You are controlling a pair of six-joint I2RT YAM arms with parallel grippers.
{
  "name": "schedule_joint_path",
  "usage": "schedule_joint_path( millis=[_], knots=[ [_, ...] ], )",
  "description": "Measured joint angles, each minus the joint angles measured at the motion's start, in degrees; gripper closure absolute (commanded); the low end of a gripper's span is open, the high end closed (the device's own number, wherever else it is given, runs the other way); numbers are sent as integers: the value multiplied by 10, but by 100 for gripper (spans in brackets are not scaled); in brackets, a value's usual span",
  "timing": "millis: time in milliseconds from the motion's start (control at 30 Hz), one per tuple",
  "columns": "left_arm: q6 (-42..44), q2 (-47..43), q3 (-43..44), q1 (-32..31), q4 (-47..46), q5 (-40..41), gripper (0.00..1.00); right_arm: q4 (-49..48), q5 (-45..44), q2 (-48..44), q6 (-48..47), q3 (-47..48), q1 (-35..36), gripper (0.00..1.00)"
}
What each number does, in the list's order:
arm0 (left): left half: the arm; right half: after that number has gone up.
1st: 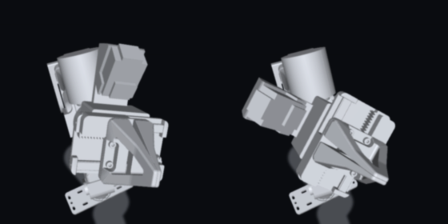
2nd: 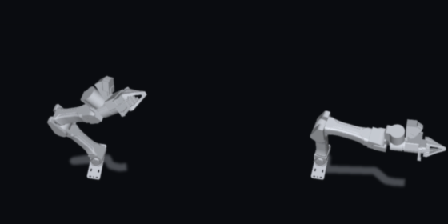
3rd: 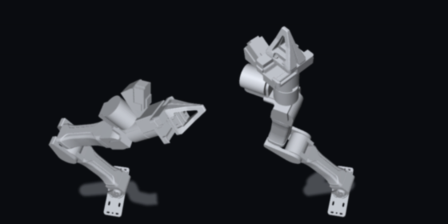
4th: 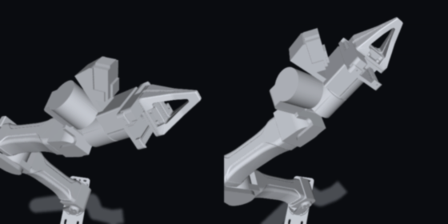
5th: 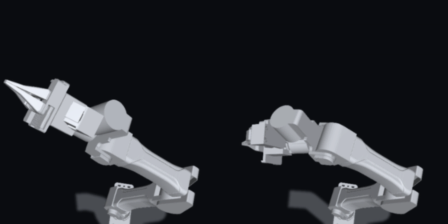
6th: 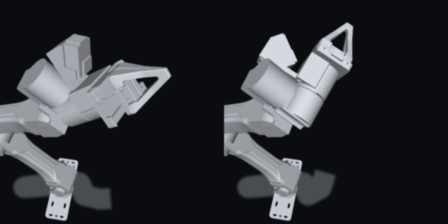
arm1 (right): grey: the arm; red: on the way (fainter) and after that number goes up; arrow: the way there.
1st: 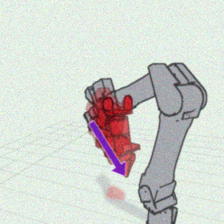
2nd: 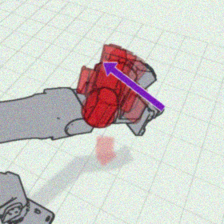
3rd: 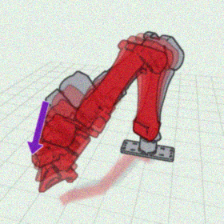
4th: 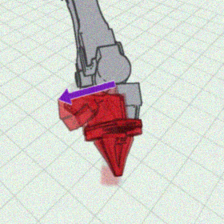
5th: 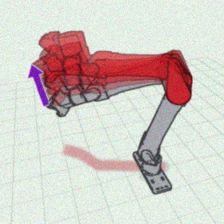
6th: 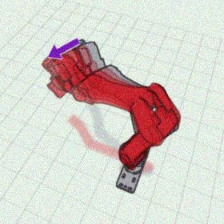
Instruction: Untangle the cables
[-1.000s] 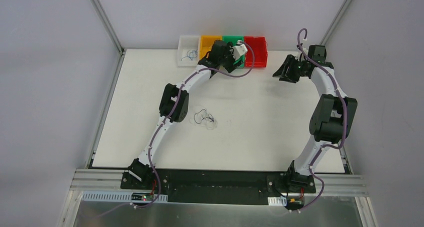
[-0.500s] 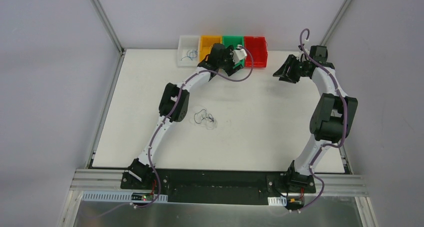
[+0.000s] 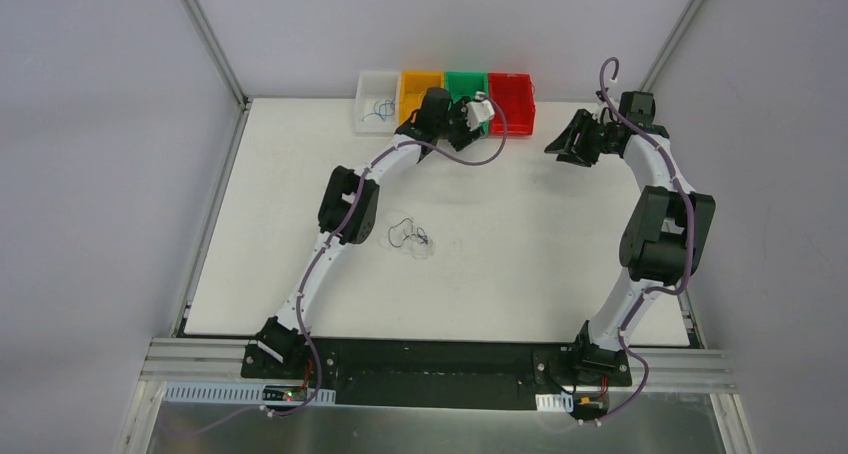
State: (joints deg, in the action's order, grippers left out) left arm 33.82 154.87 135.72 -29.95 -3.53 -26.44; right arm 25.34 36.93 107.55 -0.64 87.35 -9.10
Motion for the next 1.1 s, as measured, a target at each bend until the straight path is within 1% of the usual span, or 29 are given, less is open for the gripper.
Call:
schedule_joint_path(
  millis=[67,100,200,233,567,633,767,900,1100],
  knots=[
    [1,5,15,0,-1,5,75,0,0,0,0,0,0,51],
    [0,7,22,-1,-3,10,81,0,0,0,0,0,0,51],
    [-3,8,34,-1,-7,17,98,0,0,0,0,-1,0,51],
    [-4,8,35,-1,-9,19,100,0,0,0,0,-1,0,51],
    [-15,8,36,-1,-35,38,100,0,7,9,3,-9,0,52],
    [-10,11,42,-1,-37,60,100,0,9,9,7,-10,0,52],
    [20,45,93,-1,-59,123,100,-3,11,9,11,-18,0,52],
    [46,72,103,-1,-91,177,100,-2,11,9,15,-23,-1,52],
    [70,90,103,-1,-102,191,100,-3,13,13,18,-23,-1,52]
  ],
)
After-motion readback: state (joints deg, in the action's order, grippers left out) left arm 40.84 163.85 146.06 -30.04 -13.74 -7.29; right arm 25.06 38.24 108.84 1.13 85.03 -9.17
